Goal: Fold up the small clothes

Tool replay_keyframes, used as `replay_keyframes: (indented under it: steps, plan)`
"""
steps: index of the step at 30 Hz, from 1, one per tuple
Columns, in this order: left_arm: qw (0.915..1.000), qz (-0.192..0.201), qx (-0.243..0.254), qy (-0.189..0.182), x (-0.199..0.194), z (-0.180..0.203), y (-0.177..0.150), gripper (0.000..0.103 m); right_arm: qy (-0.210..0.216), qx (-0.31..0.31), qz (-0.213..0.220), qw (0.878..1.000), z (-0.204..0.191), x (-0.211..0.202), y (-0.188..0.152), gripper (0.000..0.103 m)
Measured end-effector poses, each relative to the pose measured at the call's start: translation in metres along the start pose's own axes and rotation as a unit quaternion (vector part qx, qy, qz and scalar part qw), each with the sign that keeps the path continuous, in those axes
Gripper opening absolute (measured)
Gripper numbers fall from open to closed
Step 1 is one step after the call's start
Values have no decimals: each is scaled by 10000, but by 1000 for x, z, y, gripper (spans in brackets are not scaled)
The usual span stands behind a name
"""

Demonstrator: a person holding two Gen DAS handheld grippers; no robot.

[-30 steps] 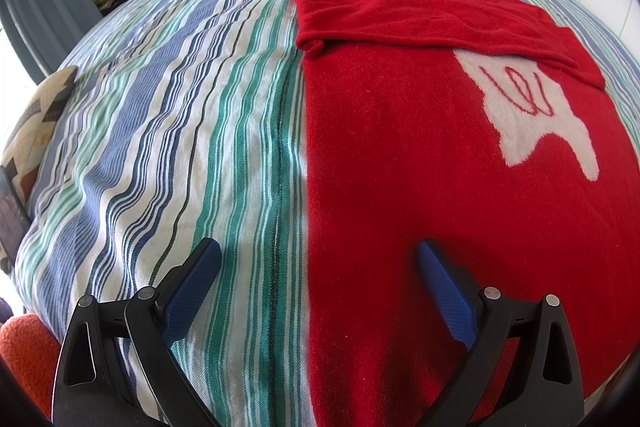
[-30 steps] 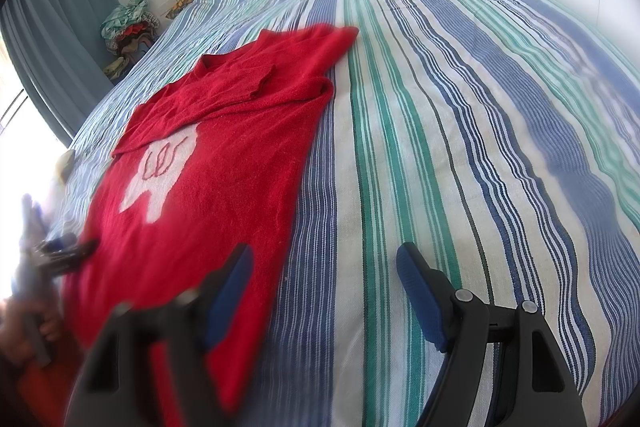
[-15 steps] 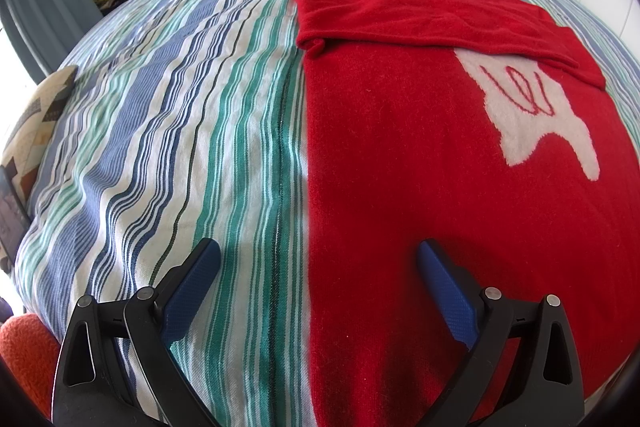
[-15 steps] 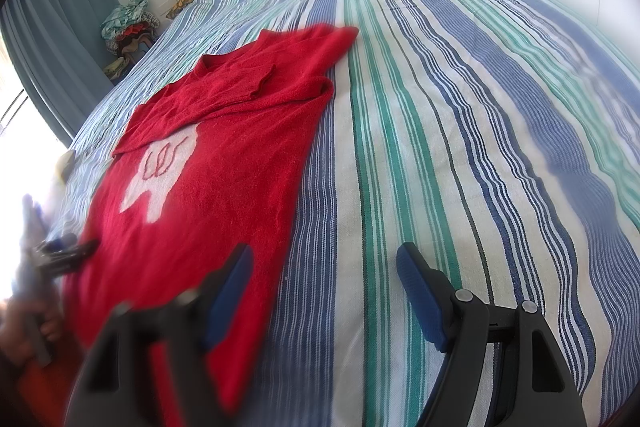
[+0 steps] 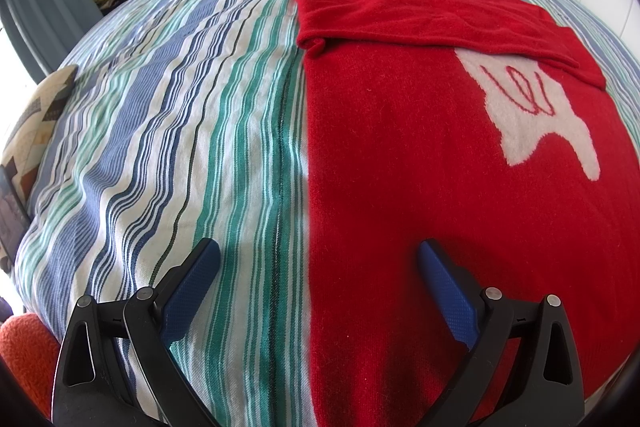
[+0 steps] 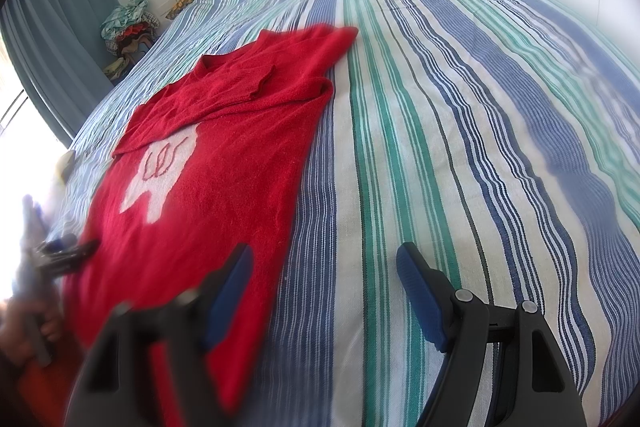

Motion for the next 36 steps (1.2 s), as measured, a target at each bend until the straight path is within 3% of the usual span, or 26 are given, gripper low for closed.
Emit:
replay_keyframes:
  steps: [36]
  plan:
    - [10000, -3, -23, -12, 0, -2, -2, 100, -6, 51, 34, 10000, 2, -1, -1, 74]
Point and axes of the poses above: each gripper's, at about its wrist camera, not at the fingertips, and x roughly the way its jaws point, z to its right, y to its top, the point moved 6 cm from there along x, roughly the way its jaws point, and after that the axes turned 3 degrees about -y, right-handed, at the moved point
